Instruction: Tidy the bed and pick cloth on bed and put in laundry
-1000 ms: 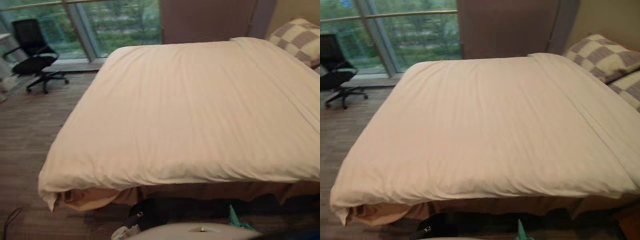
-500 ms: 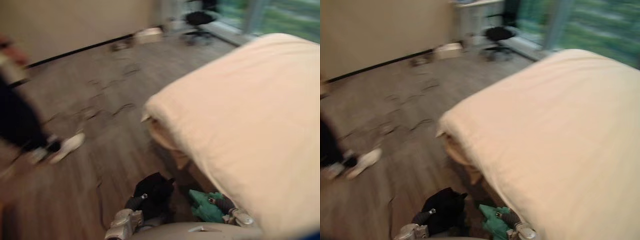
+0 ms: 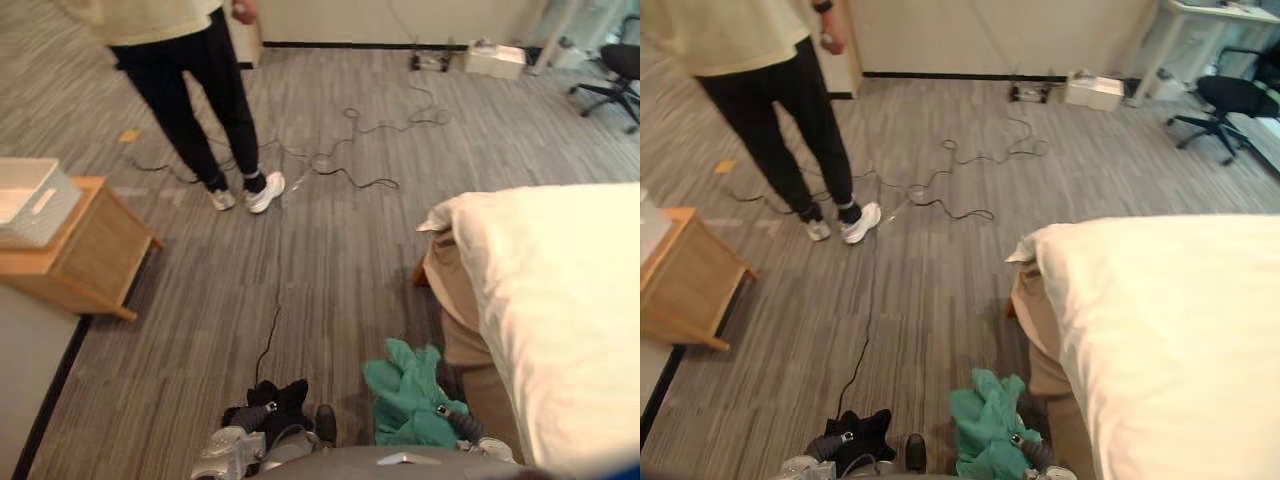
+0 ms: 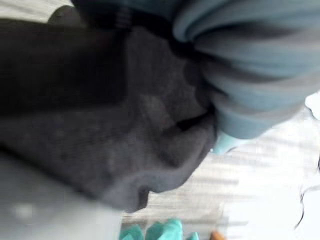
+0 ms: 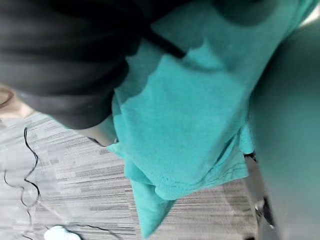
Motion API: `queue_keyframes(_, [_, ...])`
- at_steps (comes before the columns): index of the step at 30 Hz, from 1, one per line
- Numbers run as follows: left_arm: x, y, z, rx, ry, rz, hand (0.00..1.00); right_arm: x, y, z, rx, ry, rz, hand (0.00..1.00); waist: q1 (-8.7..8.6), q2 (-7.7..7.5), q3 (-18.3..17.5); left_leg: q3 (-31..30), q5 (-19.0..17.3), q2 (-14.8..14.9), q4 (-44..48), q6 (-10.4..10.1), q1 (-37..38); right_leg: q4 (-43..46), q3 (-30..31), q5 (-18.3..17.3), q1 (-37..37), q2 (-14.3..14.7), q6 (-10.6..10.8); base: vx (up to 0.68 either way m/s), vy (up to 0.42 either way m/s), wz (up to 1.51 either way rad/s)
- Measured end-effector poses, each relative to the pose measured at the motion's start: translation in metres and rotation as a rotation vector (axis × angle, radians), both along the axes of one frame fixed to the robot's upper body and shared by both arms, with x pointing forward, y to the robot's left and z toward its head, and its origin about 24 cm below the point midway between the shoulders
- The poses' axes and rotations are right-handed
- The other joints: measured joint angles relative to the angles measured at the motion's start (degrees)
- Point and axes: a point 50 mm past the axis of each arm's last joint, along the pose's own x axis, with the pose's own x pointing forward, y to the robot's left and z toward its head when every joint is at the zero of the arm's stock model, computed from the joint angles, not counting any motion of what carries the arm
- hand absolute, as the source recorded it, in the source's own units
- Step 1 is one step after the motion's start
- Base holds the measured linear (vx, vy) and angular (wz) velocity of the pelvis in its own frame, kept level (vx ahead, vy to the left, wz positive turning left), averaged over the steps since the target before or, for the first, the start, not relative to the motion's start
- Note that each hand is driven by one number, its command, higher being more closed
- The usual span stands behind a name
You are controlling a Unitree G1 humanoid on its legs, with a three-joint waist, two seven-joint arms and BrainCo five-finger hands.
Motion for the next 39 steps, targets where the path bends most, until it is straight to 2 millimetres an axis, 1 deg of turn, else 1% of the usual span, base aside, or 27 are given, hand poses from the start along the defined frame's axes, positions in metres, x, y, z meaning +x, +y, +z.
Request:
queue_keyframes(1, [-0.001, 0.002, 0.000, 0.011, 0.013, -0.029, 1.00, 0.002, 0.001, 0.000, 0.000, -0.005, -0.004, 1.00, 0.07, 0.14, -0.06, -1.68, 0.09, 0.02, 0.00, 0.25, 0.02, 0.71, 3.66, -3.72, -1.62, 0.97, 0.23, 0.16, 0.051, 1.04])
queue_keyframes(2, [-0.002, 0.003, -0.001, 0.017, 0.023, -0.043, 1.00, 0.004, 0.001, 0.001, 0.002, -0.012, -0.010, 1.00, -0.01, 1.09, 0.20, -4.48, 0.20, 0.43, 0.00, 0.46, 0.01, -0.98, 10.01, -7.43, -3.95, 4.19, 1.23, 0.09, 0.030, 0.91])
queue_keyframes(3, [-0.003, 0.003, -0.001, 0.019, 0.029, -0.053, 1.00, 0.005, 0.000, 0.001, 0.003, -0.016, -0.018, 1.00, -0.11, 1.43, 0.29, -5.56, 0.24, 0.62, 0.00, 0.49, 0.11, -2.20, 12.27, -8.40, -4.59, 5.49, 1.39, 0.11, 0.007, 1.23])
queue_keyframes(4, [-0.005, 0.003, -0.002, 0.024, 0.050, -0.080, 1.00, 0.005, -0.003, 0.002, 0.006, -0.022, -0.039, 1.00, -0.69, 1.89, -0.02, -8.29, 0.63, 1.23, 0.01, 0.26, 0.36, -6.83, 18.78, -10.00, -5.95, 9.67, 1.91, 0.08, -0.030, 1.28])
queue_keyframes(5, [-0.006, 0.002, -0.002, 0.026, 0.060, -0.090, 1.00, 0.003, -0.005, 0.002, 0.004, -0.020, -0.044, 1.00, -0.85, 2.22, 0.14, -10.61, 0.93, 1.33, 0.01, -0.10, 1.30, -11.24, 23.83, -10.11, -6.42, 12.33, 2.07, 0.10, -0.043, 1.23])
queue_keyframes(6, [-0.006, 0.002, -0.002, 0.028, 0.062, -0.098, 1.00, 0.002, -0.006, 0.002, 0.007, -0.019, -0.051, 1.00, -0.88, 2.13, 0.07, -11.26, 0.94, 1.27, 0.01, -0.13, 1.72, -12.83, 25.66, -10.10, -6.53, 13.06, 2.07, 0.06, -0.066, 0.99])
queue_keyframes(7, [-0.011, 0.002, -0.003, 0.024, 0.073, -0.101, 1.00, -0.002, -0.006, 0.001, 0.016, -0.013, -0.073, 1.00, -0.85, 1.74, -0.14, -12.96, 0.81, 0.77, -0.01, -0.88, 2.62, -16.46, 30.39, -9.85, -6.75, 14.35, 1.77, 0.03, -0.088, 0.74])
queue_keyframes(8, [-0.016, 0.003, -0.004, 0.024, 0.087, -0.097, 1.00, -0.007, -0.005, 0.000, 0.033, -0.010, -0.103, 1.00, -0.77, 0.64, -0.55, -13.19, -0.45, -0.35, -0.29, -1.76, 3.38, -18.72, 32.46, -7.23, -6.94, 13.72, 0.42, 0.02, -0.100, 0.64])
queue_keyframes(9, [-0.018, 0.005, -0.004, 0.025, 0.090, -0.090, 1.00, -0.009, -0.004, 0.000, 0.041, -0.008, -0.114, 1.00, -0.56, -0.09, -0.81, -11.92, -1.05, -0.84, -0.36, -1.36, 3.44, -19.72, 32.54, -4.77, -7.05, 12.92, 0.26, 0.01, -0.115, 0.49])
queue_keyframes(10, [-0.023, 0.007, -0.005, 0.037, 0.110, -0.083, 1.00, -0.011, -0.005, -0.001, 0.052, -0.001, -0.141, 1.00, -0.67, -0.37, -1.18, -8.54, -1.48, -0.63, -0.37, -1.49, 3.74, -20.07, 31.73, -4.08, -7.17, 11.81, 0.31, -0.01, -0.092, 0.27])
queue_keyframes(11, [-0.023, 0.005, -0.006, 0.032, 0.112, -0.083, 1.00, -0.012, -0.006, -0.001, 0.052, 0.001, -0.149, 1.00, -0.62, -0.33, -1.45, -8.19, -2.07, -0.44, -0.38, -2.10, 3.64, -20.11, 31.70, -4.11, -7.45, 11.79, 0.35, 0.01, -0.112, 0.12])
queue_keyframes(12, [-0.027, 0.001, -0.007, 0.023, 0.115, -0.069, 1.00, -0.013, -0.007, -0.001, 0.057, 0.007, -0.151, 1.00, -0.52, 0.59, -1.44, -5.68, -1.25, 0.51, -0.38, -2.26, 3.57, -20.24, 31.82, -4.69, -7.61, 12.26, 0.31, 0.01, -0.064, -0.09])
queue_keyframes(13, [-0.032, 0.004, -0.008, 0.033, 0.118, -0.071, 1.00, -0.010, 0.003, -0.003, 0.095, 0.017, -0.071, 1.00, -1.34, -0.71, 0.35, -0.61, -2.95, -0.57, -0.52, -2.07, 5.32, -24.67, 32.55, -3.38, -2.97, 12.08, 1.31, 0.02, -0.046, -0.10])
queue_keyframes(15, [-0.032, 0.004, -0.008, 0.033, 0.118, -0.071, 1.00, -0.010, 0.003, -0.003, 0.095, 0.017, -0.072, 1.00, -1.30, -0.74, 0.35, -0.59, -2.95, -0.62, -0.52, -2.07, 5.29, -25.01, 32.54, -3.84, -3.00, 12.02, 1.05, 0.00, 0.000, 0.00])
queue_keyframes(19, [-0.033, 0.005, -0.008, 0.030, 0.117, -0.058, 1.00, -0.010, 0.003, -0.003, 0.096, 0.015, -0.085, 1.00, -1.28, -0.88, 0.37, 0.31, -3.25, -0.73, -0.51, -1.67, 5.30, -25.38, 33.15, -4.02, -3.00, 11.96, 1.42, 0.00, -0.001, -0.06])
queue_keyframes(22, [-0.036, 0.006, -0.008, 0.014, 0.120, -0.005, 1.00, -0.013, 0.002, -0.003, 0.101, 0.014, -0.125, 1.00, -1.36, -1.02, 0.30, 0.76, -3.73, -1.01, -0.50, -1.50, 5.41, -25.90, 33.48, -3.81, -2.67, 11.82, 1.54, 0.08, -0.016, -0.08])
queue_keyframes(23, [-0.038, 0.007, -0.008, 0.004, 0.117, 0.037, 1.00, -0.014, 0.001, -0.003, 0.103, 0.013, -0.144, 1.00, -1.35, -1.13, 0.32, 0.77, -3.68, -1.17, -0.47, -1.29, 5.56, -26.40, 33.49, -3.75, -2.22, 11.72, 1.56, 0.14, -0.026, -0.01])
queue_keyframes(25, [-0.038, 0.008, -0.008, -0.008, 0.101, 0.090, 1.00, -0.015, -0.001, -0.003, 0.109, 0.001, -0.193, 1.00, -1.29, -1.66, 0.66, 0.74, -3.81, -1.27, -0.46, -1.41, 6.08, -26.62, 33.48, -3.68, -1.62, 11.69, 1.57, 0.12, -0.041, 0.04])
queue_keyframes(27, [-0.038, 0.009, -0.006, 0.002, 0.074, 0.102, 1.00, -0.013, -0.005, -0.001, 0.096, -0.033, -0.226, 1.00, -1.31, -1.78, 0.71, 0.76, -3.85, -1.19, -0.46, -1.47, 6.13, -26.54, 33.47, -3.62, -1.46, 11.81, 1.51, 0.07, -0.072, 0.11])
queue_keyframes(28, [-0.032, 0.009, -0.004, 0.016, 0.030, 0.110, 1.00, -0.009, -0.011, 0.002, 0.072, -0.073, -0.245, 1.00, -1.31, -1.77, 0.70, 0.73, -3.85, -1.07, -0.46, -1.48, 6.19, -26.31, 33.46, -3.46, -1.40, 11.95, 1.36, 0.06, -0.088, 0.13])
queue_keyframes(30, [-0.029, 0.010, -0.001, 0.007, -0.025, 0.149, 1.00, -0.004, -0.019, 0.006, 0.043, -0.128, -0.271, 1.00, -1.28, -1.52, 0.61, 0.28, -3.83, -0.73, -0.45, -1.50, 6.23, -25.88, 33.40, -3.04, -1.33, 12.38, 0.74, 0.03, -0.085, 0.21])
queue_keyframes(31, [-0.020, 0.007, 0.002, -0.009, -0.081, 0.170, 1.00, 0.000, -0.025, 0.010, 0.018, -0.177, -0.278, 1.00, -1.30, -1.19, 0.53, -0.50, -3.82, -0.23, -0.45, -1.51, 6.24, -25.22, 33.31, -2.66, -1.43, 12.89, 0.51, 0.02, -0.090, 0.27])
queue_keyframes(32, [-0.017, 0.006, 0.003, -0.015, -0.099, 0.171, 1.00, 0.002, -0.027, 0.012, 0.012, -0.193, -0.276, 1.00, -1.30, -1.13, 0.49, -0.85, -3.82, -0.07, -0.45, -1.52, 6.24, -25.07, 33.30, -2.50, -1.43, 13.05, 0.31, 0.01, -0.088, 0.28])
queue_keyframes(34, [-0.002, 0.000, 0.011, -0.060, -0.203, 0.174, 1.00, 0.014, -0.033, 0.021, -0.015, -0.288, -0.255, 1.00, -1.24, -1.10, 0.47, -1.54, -3.72, 0.43, -0.45, -1.60, 6.05, -23.99, 33.29, -2.34, -1.85, 13.49, 0.11, -0.01, -0.096, 0.19])
queue_keyframes(35, [0.004, -0.004, 0.015, -0.077, -0.246, 0.154, 1.00, 0.020, -0.035, 0.026, -0.023, -0.335, -0.243, 1.00, -1.28, -0.98, 0.54, -1.85, -3.52, 0.48, -0.47, -1.72, 6.01, -23.61, 33.27, -2.34, -1.98, 13.52, 0.11, -0.04, -0.087, 0.10])
queue_keyframes(38, [0.013, -0.011, 0.023, -0.110, -0.321, 0.099, 1.00, 0.027, -0.042, 0.034, -0.036, -0.407, -0.232, 1.00, -1.39, -0.34, 0.28, -2.39, -3.17, 0.58, -0.49, -1.60, 5.07, -22.85, 33.27, -2.35, -3.14, 13.56, 0.11, -0.05, -0.050, 0.06])
queue_keyframes(39, [0.017, -0.014, 0.026, -0.123, -0.354, 0.082, 1.00, 0.031, -0.047, 0.038, -0.040, -0.445, -0.234, 1.00, -1.37, 0.02, 0.44, -2.36, -3.15, 0.57, -0.49, -1.72, 4.89, -22.69, 33.30, -2.38, -3.52, 13.53, 0.12, -0.05, -0.030, -0.08])
